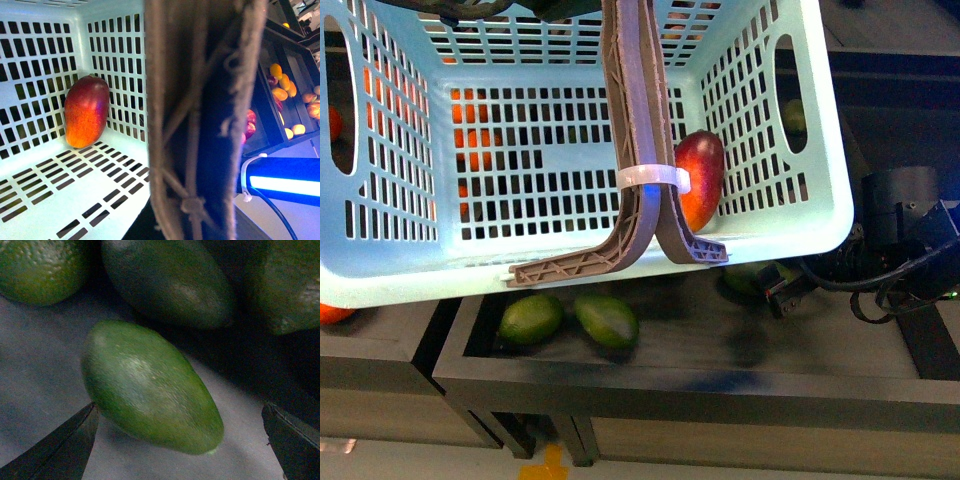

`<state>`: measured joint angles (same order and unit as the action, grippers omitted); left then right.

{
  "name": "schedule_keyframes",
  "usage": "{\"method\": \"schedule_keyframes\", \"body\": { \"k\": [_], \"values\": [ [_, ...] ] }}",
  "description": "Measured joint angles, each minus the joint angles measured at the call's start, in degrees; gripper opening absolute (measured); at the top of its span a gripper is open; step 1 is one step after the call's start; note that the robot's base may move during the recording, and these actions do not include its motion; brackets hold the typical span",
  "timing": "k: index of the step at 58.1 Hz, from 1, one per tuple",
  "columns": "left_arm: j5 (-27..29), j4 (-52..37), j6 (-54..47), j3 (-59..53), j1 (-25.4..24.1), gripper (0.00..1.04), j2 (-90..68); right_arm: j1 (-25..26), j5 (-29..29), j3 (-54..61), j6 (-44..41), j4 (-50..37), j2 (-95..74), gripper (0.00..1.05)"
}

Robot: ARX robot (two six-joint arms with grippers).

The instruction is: Pick mango and avocado into basket

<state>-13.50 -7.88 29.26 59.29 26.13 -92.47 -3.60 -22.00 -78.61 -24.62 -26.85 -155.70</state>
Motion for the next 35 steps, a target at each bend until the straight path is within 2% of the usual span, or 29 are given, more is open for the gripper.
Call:
{"method": "schedule_keyframes", "body": {
  "k": [14,35],
  "values": [
    [-0.1,0.0,0.0,0.0,0.0,0.06,0.0,-1.1,-0.8,-3.7,0.6,2.4,-1.7,0.97],
    [-0.2,0.0,0.0,0.0,0.0,0.06,0.0,-1.4,0.1,-6.8,1.9,1.1,-5.2,0.97]
  ]
}}
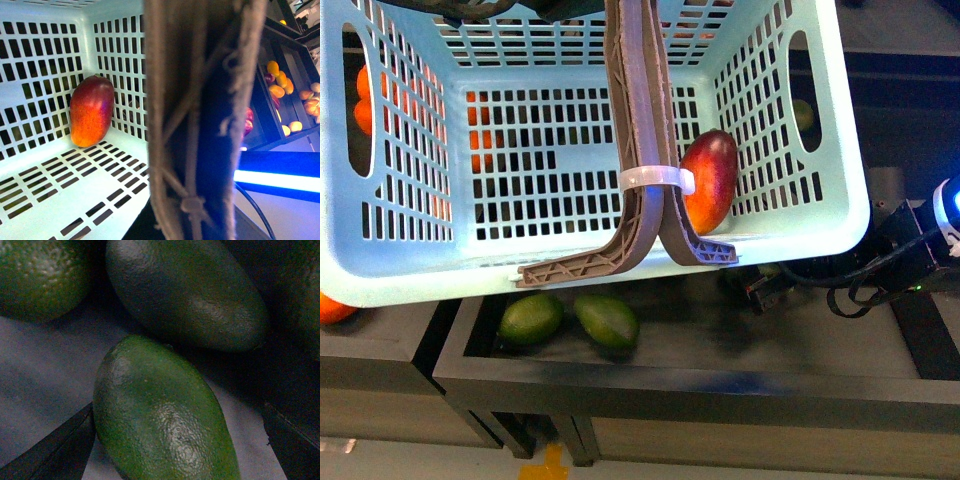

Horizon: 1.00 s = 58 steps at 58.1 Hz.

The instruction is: Pick mango and avocado into basket

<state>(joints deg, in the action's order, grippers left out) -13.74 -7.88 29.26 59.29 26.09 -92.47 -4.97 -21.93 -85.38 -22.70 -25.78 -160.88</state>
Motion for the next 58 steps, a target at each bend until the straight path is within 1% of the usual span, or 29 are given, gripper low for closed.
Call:
{"method": "schedule_keyframes", "body": {
  "k": [24,28,34,35,41,45,58],
  "values": [
    [0.1,0.0,0.0,0.0,0.0,0.06,0.0,0.1,1.1,-2.0,3.1,-1.9,-1.9,0.97],
    [0.1,0.0,0.0,0.0,0.0,0.06,0.0,0.0,1.3,-2.0,3.5,-1.9,-1.9,0.87],
    [0.1,0.0,0.0,0.0,0.0,0.06,0.0,-0.2,1.4,-2.0,3.8,-2.1,-1.9,0.74],
    [0.1,0.0,0.0,0.0,0.0,0.06,0.0,-0.2,1.4,-2.0,3.9,-2.1,-1.9,0.71],
    [0.0,0.0,0.0,0.0,0.0,0.06,0.0,-0.4,1.5,-2.0,4.2,-2.4,-1.9,0.59],
    [0.1,0.0,0.0,0.0,0.0,0.06,0.0,-0.4,1.5,-1.6,4.6,-3.0,-1.9,0.57],
    [0.1,0.0,0.0,0.0,0.0,0.06,0.0,0.2,1.5,2.5,6.8,-6.2,0.1,0.57]
  ]
}}
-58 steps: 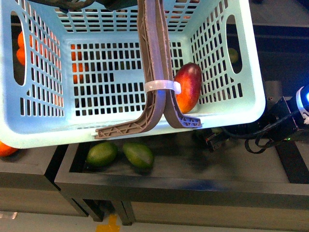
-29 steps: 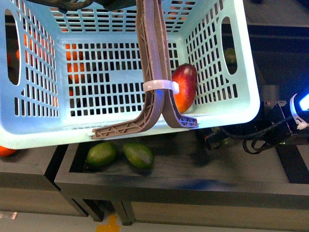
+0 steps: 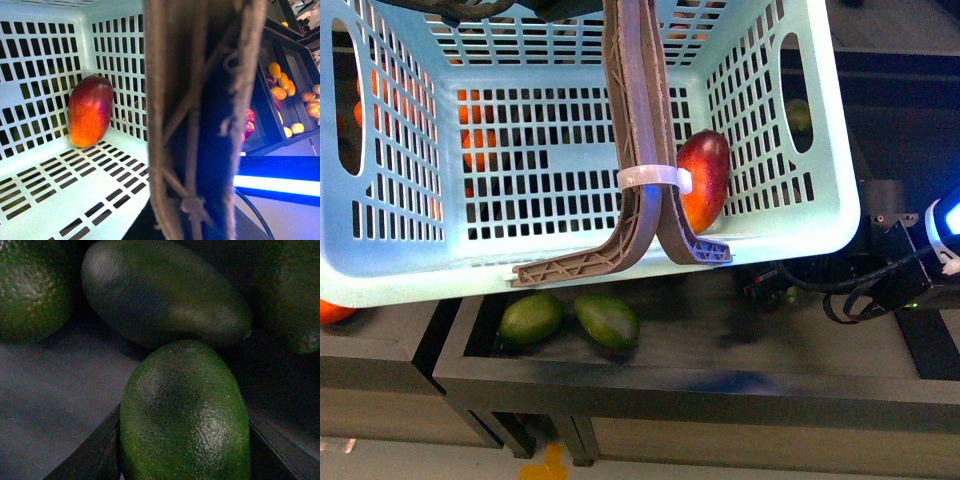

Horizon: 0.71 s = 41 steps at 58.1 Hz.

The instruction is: Pick mango and avocado into basket

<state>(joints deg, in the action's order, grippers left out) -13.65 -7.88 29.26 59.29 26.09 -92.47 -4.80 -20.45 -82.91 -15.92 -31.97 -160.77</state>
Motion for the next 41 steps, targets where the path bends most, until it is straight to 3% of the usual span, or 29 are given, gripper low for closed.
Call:
{"method": "schedule_keyframes", "body": {
  "k": [23,41],
  "values": [
    [0.0,0.0,0.0,0.0,0.0,0.06,0.0,8.2,5.0,18.2,11.8,-11.6,23.2,0.56],
    [0.0,0.0,0.0,0.0,0.0,0.06,0.0,6.0,4.3,28.4,16.0,-10.6,43.6,0.56]
  ]
}}
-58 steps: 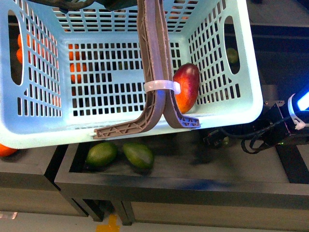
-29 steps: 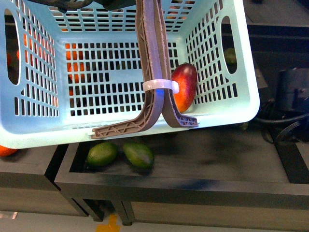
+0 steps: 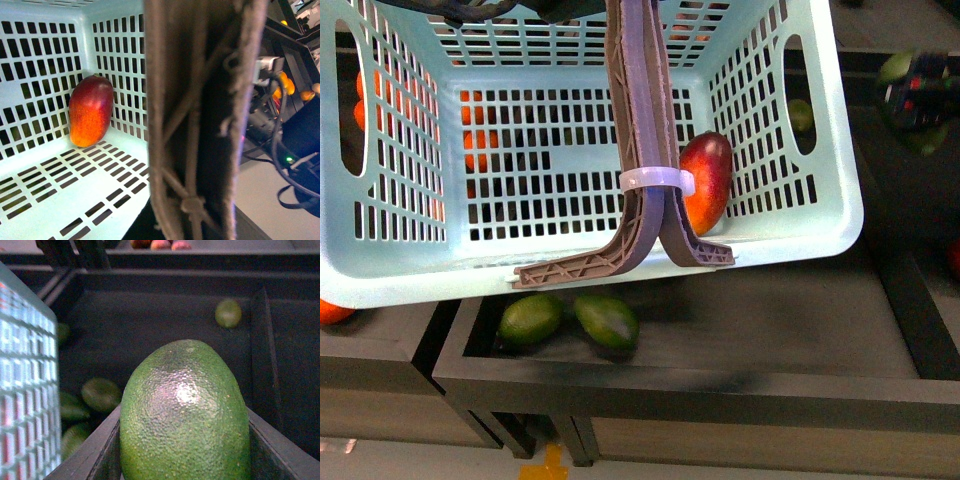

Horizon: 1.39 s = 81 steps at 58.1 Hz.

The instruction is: Pick mango and avocado into basket

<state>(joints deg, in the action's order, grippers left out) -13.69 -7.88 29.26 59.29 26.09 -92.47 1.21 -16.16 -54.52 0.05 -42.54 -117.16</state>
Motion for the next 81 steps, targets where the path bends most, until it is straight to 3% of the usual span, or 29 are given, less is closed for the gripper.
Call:
{"method": "schedule_keyframes", "body": {
  "k": [13,18,31,41,44,61,81],
  "values": [
    [0.0,0.0,0.0,0.0,0.0,0.06,0.0,-5.5,2.0,1.6,2.3,3.0,12.0,0.56],
    [0.0,0.0,0.1,0.0,0.0,0.06,0.0,-10.0,3.3,1.6,2.4,5.5,16.6,0.56],
    [0.0,0.0,0.0,0.0,0.0,0.06,0.0,-19.3,7.8,1.7,1.5,7.2,16.9,0.56],
    [0.4,0.0,0.0,0.0,0.0,0.06,0.0,-23.4,11.1,1.6,1.6,7.3,13.9,0.56],
    [0.2,0.0,0.0,0.0,-0.1,0.06,0.0,-24.0,12.4,1.4,1.5,7.3,12.5,0.56],
    [0.4,0.0,0.0,0.0,-0.1,0.06,0.0,-23.8,16.0,2.9,0.5,2.2,14.4,0.98],
    [0.0,0.0,0.1,0.0,0.0,0.06,0.0,-19.3,21.0,21.2,2.9,0.5,43.1,0.97]
  ]
}}
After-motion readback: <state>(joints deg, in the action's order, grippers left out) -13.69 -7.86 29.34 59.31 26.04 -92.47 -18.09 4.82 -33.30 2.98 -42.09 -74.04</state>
